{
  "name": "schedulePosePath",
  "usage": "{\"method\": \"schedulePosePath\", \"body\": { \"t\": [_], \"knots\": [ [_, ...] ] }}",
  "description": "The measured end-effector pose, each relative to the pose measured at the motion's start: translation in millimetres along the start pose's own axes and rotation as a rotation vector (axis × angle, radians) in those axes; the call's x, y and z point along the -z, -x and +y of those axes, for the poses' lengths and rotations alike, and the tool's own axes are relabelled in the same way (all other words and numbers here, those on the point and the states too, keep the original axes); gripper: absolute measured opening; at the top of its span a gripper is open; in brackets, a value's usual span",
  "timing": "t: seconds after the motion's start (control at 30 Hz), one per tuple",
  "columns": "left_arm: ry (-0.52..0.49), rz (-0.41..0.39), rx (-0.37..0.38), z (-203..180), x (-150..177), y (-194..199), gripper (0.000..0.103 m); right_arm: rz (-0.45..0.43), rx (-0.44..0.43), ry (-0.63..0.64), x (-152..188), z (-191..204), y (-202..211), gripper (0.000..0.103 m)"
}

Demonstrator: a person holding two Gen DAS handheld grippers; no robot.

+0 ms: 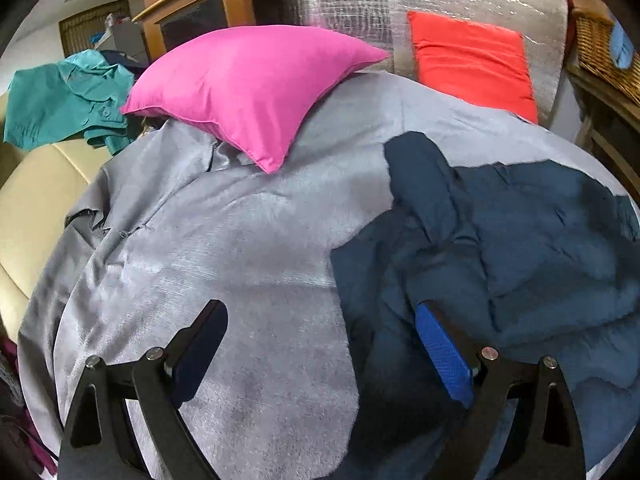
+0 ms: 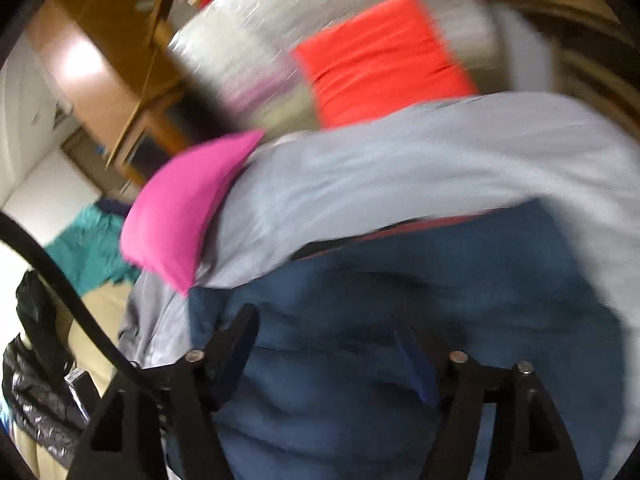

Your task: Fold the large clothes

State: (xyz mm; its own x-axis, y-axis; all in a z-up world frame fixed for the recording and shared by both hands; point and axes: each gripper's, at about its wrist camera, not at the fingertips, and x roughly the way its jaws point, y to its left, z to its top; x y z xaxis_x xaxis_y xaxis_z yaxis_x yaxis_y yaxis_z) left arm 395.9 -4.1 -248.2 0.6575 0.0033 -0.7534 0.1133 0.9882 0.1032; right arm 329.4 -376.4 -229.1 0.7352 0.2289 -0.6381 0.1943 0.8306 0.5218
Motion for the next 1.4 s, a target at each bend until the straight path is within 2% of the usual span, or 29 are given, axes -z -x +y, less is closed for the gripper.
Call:
{"method": "schedulePosePath", "body": {
  "t": [0.07, 0.17, 0.27, 0.33, 0.43, 0.53, 0.57, 0.63, 0.7, 0.77, 0.9, 0.93, 0.97, 1.07, 1.13, 1.17, 1.2, 1.27, 1.33, 1.4],
  "knots": [
    [-0.012, 0.008, 0.002, -2.0, 1.7, 1.1, 0.095, -0.047, 0.064, -0.073, 10.7, -47.5, 38.3, 0.077],
    [-0.003, 0.031, 0.021, -1.1, 3.9, 0.8, 0.095, -0.071, 0.098, -0.207, 29.7, -109.9, 71.2, 0.08],
    [0.035, 0.079, 0.067, 5.2, 6.4, -5.3, 0.095, -0.067, 0.097, -0.36, 47.5, -159.8, 80.1, 0.08],
    [0.083, 0.109, 0.107, 12.2, 7.8, -9.2, 0.095, -0.029, 0.073, -0.41, 50.9, -177.1, 71.7, 0.08],
    [0.171, 0.164, 0.18, 19.4, 10.6, -15.8, 0.095, 0.05, 0.026, -0.424, 54.8, -185.2, 48.4, 0.08],
    [0.232, 0.208, 0.236, 20.7, 12.6, -22.0, 0.095, 0.126, 0.032, -0.425, 58.4, -188.5, 23.3, 0.082],
    [0.257, 0.222, 0.261, 20.6, 12.5, -25.3, 0.095, 0.148, 0.002, -0.448, 61.3, -190.6, 14.7, 0.082],
    [0.283, 0.24, 0.288, 17.4, 13.7, -28.7, 0.095, 0.139, -0.035, -0.459, 63.3, -188.4, 10.1, 0.076],
    [0.293, 0.25, 0.309, 14.5, 14.8, -30.4, 0.09, 0.131, -0.05, -0.447, 63.3, -181.5, 11.2, 0.056],
    [0.296, 0.25, 0.32, 12.4, 13.6, -31.3, 0.076, 0.115, -0.067, -0.419, 63.1, -169.3, 20.2, 0.046],
    [0.264, 0.252, 0.248, 5.2, 13.3, -34.0, 0.077, 0.06, -0.033, -0.303, 60.4, -148.6, 37.4, 0.044],
    [0.26, 0.257, 0.244, 3.7, 14.5, -35.7, 0.078, 0.091, 0.009, -0.287, 60.9, -149.8, 27.9, 0.044],
    [0.263, 0.267, 0.247, 2.8, 15.6, -37.2, 0.078, 0.131, 0.035, -0.294, 61.3, -154.4, 16.0, 0.051],
    [0.28, 0.265, 0.252, 8.5, 14.7, -32.4, 0.078, 0.161, 0.023, -0.379, 57.9, -165.1, 22.7, 0.057],
    [0.271, 0.235, 0.235, 14.0, 10.2, -25.9, 0.078, 0.12, 0.051, -0.373, 48.1, -162.0, 33.4, 0.057],
    [0.263, 0.202, 0.215, 16.9, 7.1, -20.2, 0.078, 0.087, 0.077, -0.359, 40.6, -159.6, 38.5, 0.062],
    [0.258, 0.179, 0.2, 19.2, 5.0, -16.3, 0.078, 0.067, 0.095, -0.352, 35.7, -158.7, 40.1, 0.071],
    [0.253, 0.147, 0.17, 24.9, 1.1, -11.5, 0.078, 0.009, 0.141, -0.325, 23.4, -157.4, 42.7, 0.078],
    [0.263, 0.15, 0.169, 28.0, 0.1, -14.6, 0.078, -0.028, 0.186, -0.289, 10.1, -154.3, 44.2, 0.078],
    [0.263, 0.165, 0.184, 30.9, -1.2, -23.8, 0.078, -0.081, 0.175, -0.273, -1.1, -150.1, 43.0, 0.086]
  ]
}}
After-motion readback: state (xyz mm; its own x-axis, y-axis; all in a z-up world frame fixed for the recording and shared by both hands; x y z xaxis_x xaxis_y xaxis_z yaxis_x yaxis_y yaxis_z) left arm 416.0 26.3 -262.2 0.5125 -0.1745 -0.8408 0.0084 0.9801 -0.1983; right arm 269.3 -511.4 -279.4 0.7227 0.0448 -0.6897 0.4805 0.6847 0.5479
